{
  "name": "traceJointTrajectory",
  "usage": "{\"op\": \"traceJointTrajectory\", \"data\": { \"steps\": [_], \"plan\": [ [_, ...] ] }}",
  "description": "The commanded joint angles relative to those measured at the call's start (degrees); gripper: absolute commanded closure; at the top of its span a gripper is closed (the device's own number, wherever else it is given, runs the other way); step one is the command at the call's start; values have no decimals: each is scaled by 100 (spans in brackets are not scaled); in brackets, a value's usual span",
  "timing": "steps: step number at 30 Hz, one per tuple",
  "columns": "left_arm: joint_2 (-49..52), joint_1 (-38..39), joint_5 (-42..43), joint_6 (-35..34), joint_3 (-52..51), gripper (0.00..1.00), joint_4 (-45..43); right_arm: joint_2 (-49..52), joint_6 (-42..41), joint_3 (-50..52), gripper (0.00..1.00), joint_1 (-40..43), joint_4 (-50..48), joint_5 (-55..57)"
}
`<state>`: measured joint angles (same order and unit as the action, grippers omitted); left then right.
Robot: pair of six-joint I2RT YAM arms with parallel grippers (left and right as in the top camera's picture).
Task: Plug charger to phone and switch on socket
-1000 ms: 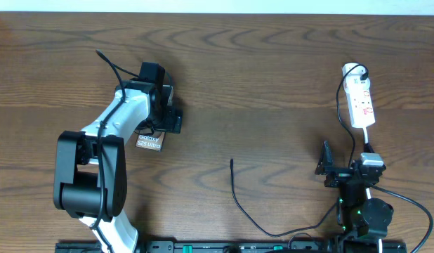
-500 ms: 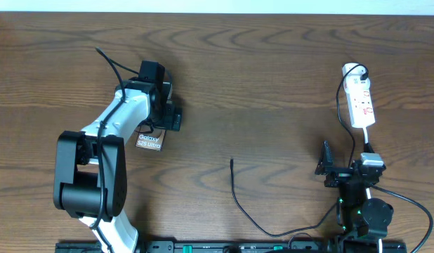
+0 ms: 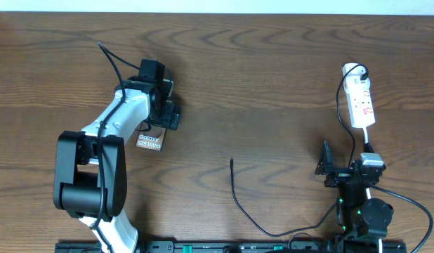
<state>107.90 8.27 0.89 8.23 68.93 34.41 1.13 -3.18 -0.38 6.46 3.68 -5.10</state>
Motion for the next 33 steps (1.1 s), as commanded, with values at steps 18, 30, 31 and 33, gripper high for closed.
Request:
{"op": "traceJointTrajectory", "data": {
  "steps": [18,30,31,33],
  "plan": [
    [79,-251,258,238,-37,7,-4,0,68,7,1,-52,31,26],
    [256,-254,251,247,-48,7,103,0,68,7,1,-52,31,26],
    [330,-254,254,245,-48,7,103,0,68,7,1,-52,31,26],
    [378,-254,251,245,-48,7,105,0,68,7,1,-52,31,26]
  ]
}}
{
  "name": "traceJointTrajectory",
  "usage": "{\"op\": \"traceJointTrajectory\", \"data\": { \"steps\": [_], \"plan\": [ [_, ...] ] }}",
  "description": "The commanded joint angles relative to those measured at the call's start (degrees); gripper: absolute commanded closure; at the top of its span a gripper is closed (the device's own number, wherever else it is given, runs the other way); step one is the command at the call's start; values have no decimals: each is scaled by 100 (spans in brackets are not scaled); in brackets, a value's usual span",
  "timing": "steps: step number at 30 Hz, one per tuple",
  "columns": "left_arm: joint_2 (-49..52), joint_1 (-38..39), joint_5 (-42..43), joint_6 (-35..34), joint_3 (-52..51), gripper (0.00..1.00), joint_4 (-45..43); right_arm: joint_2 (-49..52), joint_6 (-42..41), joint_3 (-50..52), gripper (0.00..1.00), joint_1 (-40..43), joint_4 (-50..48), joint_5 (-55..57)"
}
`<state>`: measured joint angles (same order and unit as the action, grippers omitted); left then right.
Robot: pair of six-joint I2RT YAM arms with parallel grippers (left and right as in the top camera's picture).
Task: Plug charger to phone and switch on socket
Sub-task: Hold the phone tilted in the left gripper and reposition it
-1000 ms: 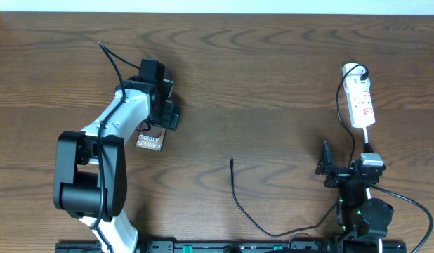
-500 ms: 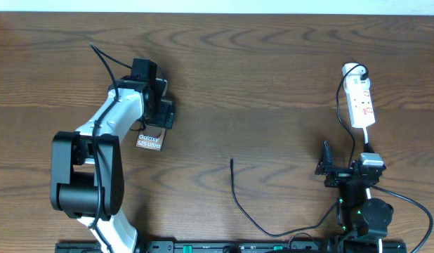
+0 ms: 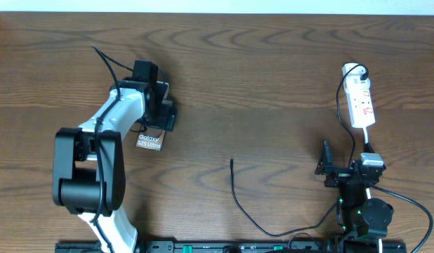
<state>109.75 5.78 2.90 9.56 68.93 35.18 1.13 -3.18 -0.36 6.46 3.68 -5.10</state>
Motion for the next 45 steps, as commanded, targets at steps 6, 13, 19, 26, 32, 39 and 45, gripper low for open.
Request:
{"op": "traceJointTrajectory", "data": {
  "steps": [6,13,19,26,32,39,45],
  "plan": [
    [203,-4,52,111,-48,7,57,0,68,4,1,-52,31,26],
    [247,-4,50,111,-48,7,96,0,68,4,1,-52,31,26],
    [249,-4,50,114,-48,7,48,0,68,4,1,-52,31,26],
    [249,-4,48,118,-48,9,50,0,68,4,1,-52,31,26],
    [249,-4,50,146,-48,9,103,0,68,4,1,-52,31,28],
    [249,-4,50,354,-48,9,203,0,68,4,1,-52,31,26],
    [249,-4,50,352,-48,9,210,0,68,4,1,-52,31,26]
  ]
}}
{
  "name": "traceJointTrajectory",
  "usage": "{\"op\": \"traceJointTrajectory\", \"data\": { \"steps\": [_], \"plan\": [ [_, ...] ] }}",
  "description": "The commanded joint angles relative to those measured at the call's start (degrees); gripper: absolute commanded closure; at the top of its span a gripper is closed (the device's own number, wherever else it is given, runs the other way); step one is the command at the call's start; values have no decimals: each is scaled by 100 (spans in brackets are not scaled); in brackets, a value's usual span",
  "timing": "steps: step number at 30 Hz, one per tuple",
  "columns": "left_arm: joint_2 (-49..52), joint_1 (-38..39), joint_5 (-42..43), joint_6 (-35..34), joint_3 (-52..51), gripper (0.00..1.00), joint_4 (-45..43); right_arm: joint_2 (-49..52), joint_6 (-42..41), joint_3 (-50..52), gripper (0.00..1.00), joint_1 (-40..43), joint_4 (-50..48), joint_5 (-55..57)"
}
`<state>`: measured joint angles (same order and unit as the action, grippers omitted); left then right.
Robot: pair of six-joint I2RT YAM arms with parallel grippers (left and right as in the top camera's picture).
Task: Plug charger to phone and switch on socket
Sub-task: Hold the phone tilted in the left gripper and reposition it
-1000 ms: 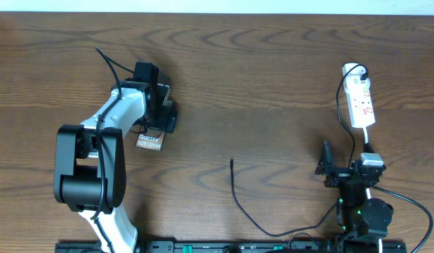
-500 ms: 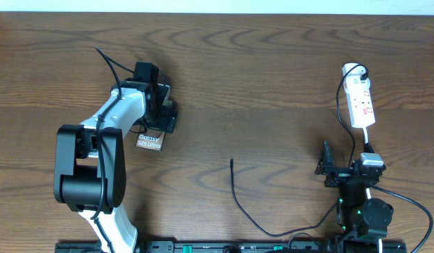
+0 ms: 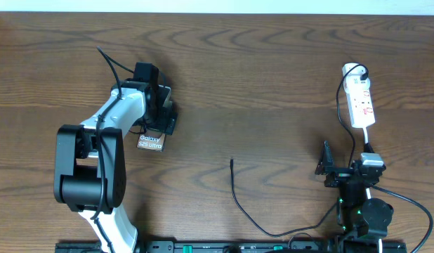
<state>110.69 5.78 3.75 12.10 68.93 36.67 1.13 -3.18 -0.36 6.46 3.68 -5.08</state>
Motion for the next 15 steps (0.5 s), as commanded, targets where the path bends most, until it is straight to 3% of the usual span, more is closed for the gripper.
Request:
{"op": "traceJointTrajectory", "data": {
  "steps": [1,5,8,15],
  "plan": [
    [155,-4,-35,98,-48,9,59,0,68,4,1,-52,31,24],
    [155,-4,-33,94,-48,10,57,0,68,4,1,-52,31,26],
    [155,-4,-33,94,-48,17,57,0,68,4,1,-52,31,24],
    [155,-4,-33,94,-48,23,57,0,68,4,1,-52,31,24]
  ]
}}
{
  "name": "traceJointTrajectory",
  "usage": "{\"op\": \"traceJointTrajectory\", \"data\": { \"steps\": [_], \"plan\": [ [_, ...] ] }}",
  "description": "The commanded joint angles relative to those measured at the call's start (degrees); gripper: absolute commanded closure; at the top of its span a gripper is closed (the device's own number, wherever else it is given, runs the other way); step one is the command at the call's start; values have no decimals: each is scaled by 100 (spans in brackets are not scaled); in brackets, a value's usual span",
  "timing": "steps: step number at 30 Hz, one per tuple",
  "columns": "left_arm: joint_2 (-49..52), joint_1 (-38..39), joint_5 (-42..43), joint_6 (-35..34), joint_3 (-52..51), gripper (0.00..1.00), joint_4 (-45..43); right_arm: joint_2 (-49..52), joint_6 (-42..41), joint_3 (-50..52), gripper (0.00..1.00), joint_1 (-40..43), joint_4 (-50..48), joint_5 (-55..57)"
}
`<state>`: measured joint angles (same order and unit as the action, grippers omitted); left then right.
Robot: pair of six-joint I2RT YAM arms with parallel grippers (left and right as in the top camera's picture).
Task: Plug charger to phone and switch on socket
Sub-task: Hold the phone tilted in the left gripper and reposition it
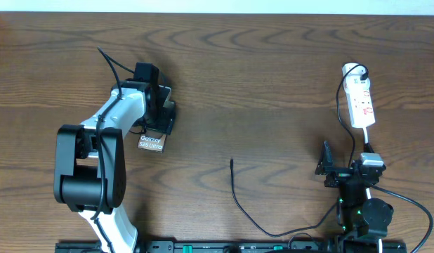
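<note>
The phone [151, 143], a dark slab with a "Galaxy S25 Ultra" sticker, lies on the left half of the table. My left gripper [166, 117] sits over the phone's far end, its fingers closed on that end, and it hides that part. The black charger cable [238, 200] curves across the middle, its free plug tip [232, 161] lying on the wood well right of the phone. The white socket strip [360, 102] lies at the far right with a plug in its top end. My right gripper [324, 163] rests low at the right, nothing between its fingers.
The brown wooden table [273, 70] runs to a white edge at the back. A black rail [203, 247] lines the front edge. Cables from the socket strip run down past the right arm's base [364, 211].
The phone's sticker end has shifted very slightly down and right with my left gripper. The cable, the socket strip and the right arm are unchanged.
My left gripper stood at the phone's far end at first. Then it sat a little further up and left. Later it was back down with the phone turned a touch, and it stays there now. The right arm and the cable never moved.
</note>
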<state>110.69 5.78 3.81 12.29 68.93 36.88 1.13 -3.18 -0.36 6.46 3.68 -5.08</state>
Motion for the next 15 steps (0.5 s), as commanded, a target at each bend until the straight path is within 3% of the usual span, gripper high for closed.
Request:
{"op": "traceJointTrajectory", "data": {
  "steps": [1,12,15],
  "plan": [
    [155,-4,-39,74,-48,24,35,0,68,4,1,-52,31,24],
    [155,-4,-37,74,-48,45,35,0,68,4,1,-52,31,24],
    [155,-4,-39,74,-48,59,35,0,68,4,1,-52,31,24]
  ]
}}
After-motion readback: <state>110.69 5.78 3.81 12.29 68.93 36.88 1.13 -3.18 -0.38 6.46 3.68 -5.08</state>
